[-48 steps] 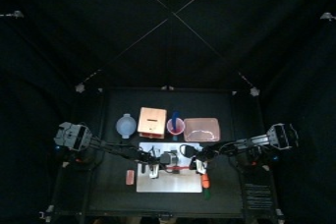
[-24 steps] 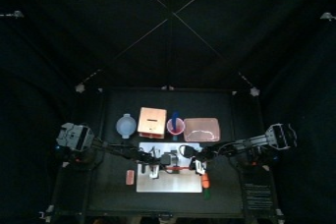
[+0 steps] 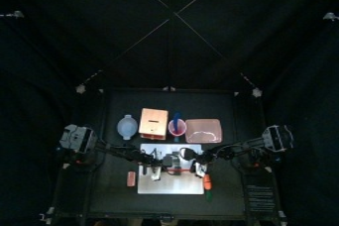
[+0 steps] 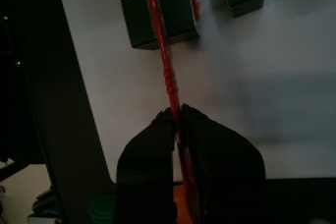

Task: Place sushi on board then cut the sushi with the knife then place the pieces on the plate
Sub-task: Cut the sushi into 4 pieces

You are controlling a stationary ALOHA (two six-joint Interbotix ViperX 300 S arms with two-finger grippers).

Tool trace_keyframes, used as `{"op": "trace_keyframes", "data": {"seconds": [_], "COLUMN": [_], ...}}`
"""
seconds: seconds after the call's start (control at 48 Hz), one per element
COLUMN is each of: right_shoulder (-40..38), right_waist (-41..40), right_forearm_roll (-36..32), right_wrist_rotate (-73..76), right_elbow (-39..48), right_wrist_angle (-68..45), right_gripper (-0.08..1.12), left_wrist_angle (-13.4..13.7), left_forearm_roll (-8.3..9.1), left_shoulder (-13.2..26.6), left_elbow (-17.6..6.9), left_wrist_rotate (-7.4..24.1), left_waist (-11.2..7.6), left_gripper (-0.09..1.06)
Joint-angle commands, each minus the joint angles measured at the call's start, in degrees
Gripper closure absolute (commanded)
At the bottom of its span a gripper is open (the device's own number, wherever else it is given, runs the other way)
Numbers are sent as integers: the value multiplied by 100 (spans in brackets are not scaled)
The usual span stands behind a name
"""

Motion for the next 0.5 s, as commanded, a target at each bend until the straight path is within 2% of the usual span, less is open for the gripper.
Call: {"op": "trace_keyframes", "data": {"seconds": [0.021, 0.333, 0.5], "right_shoulder": [-9, 26, 18], "right_waist": [97, 387, 448], "right_forearm_roll": [26, 325, 396], "right_wrist_rotate": [26, 26, 26], "right_elbow": [-79, -158, -158], "right_wrist_angle": [18, 18, 18], "right_gripper": [75, 75, 75], "left_wrist_angle": [0, 9, 9], "left_forearm_roll": [-70, -281, -316], "left_shoulder": [-62, -105, -105], "left_elbow": [-62, -79, -88], "left_wrist_rotate": [-9, -9, -9], "left_waist": [-26, -167, -220], "left_gripper": [63, 63, 63]}}
